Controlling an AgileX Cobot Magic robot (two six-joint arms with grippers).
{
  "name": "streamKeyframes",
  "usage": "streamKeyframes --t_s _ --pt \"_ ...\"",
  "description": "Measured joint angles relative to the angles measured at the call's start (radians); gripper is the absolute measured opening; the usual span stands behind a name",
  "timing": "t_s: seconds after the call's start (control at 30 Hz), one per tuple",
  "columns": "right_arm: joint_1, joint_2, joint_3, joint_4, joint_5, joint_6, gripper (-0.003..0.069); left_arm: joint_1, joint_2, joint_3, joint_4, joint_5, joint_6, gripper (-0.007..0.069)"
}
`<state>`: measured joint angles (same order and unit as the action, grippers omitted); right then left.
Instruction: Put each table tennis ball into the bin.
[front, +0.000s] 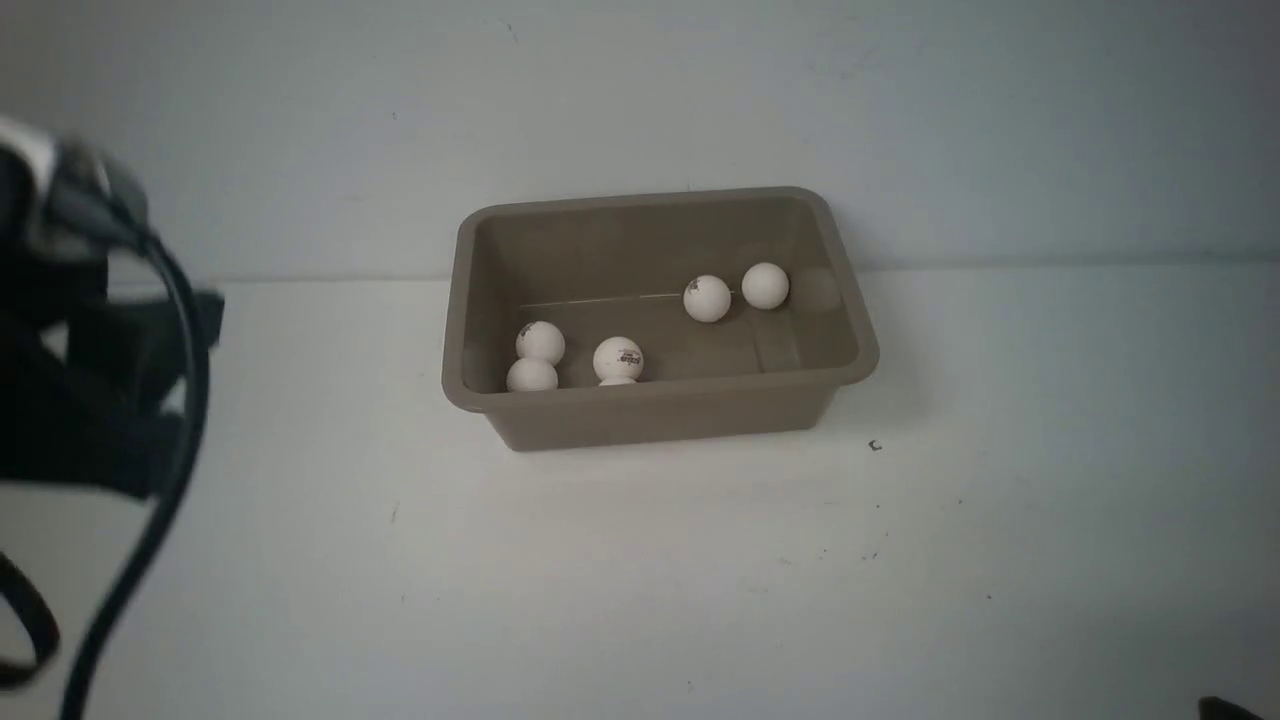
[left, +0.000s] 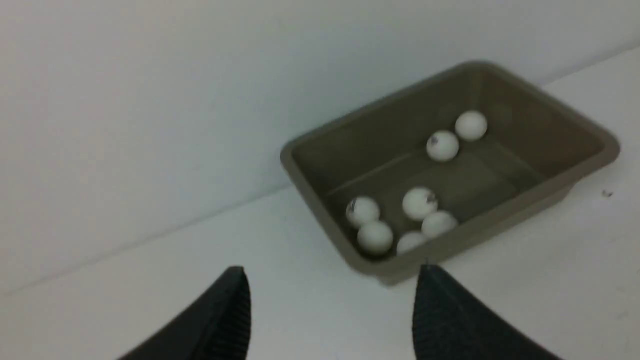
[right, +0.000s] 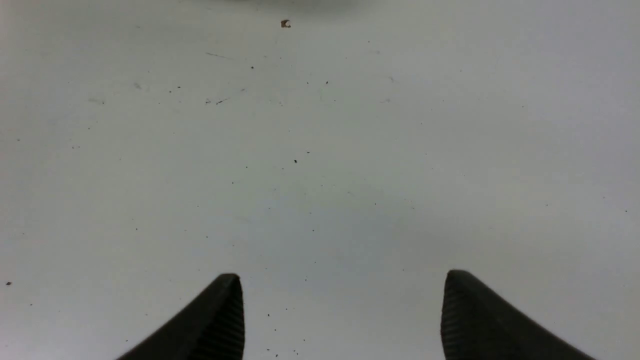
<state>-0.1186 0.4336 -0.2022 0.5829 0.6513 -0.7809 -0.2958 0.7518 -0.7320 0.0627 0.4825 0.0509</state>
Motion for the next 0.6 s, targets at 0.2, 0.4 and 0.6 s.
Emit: streamKeyframes --t_s 0.2,0.4,0.6 --pt "0.0 0.0 0.0 0.0 0.0 0.0 0.0482 0.108 -0.174 0.338 -0.007 -0.066 -0.011 0.0396" --pt "0.0 0.0 0.0 0.0 0.001 0.0 0.0482 0.329 -0.411 0.575 -0.013 -0.203 -0.019 0.0396" --pt "0.0 0.0 0.0 0.002 0.001 0.0 0.0482 0.411 -0.572 0.722 -0.027 -0.231 -0.03 0.0396"
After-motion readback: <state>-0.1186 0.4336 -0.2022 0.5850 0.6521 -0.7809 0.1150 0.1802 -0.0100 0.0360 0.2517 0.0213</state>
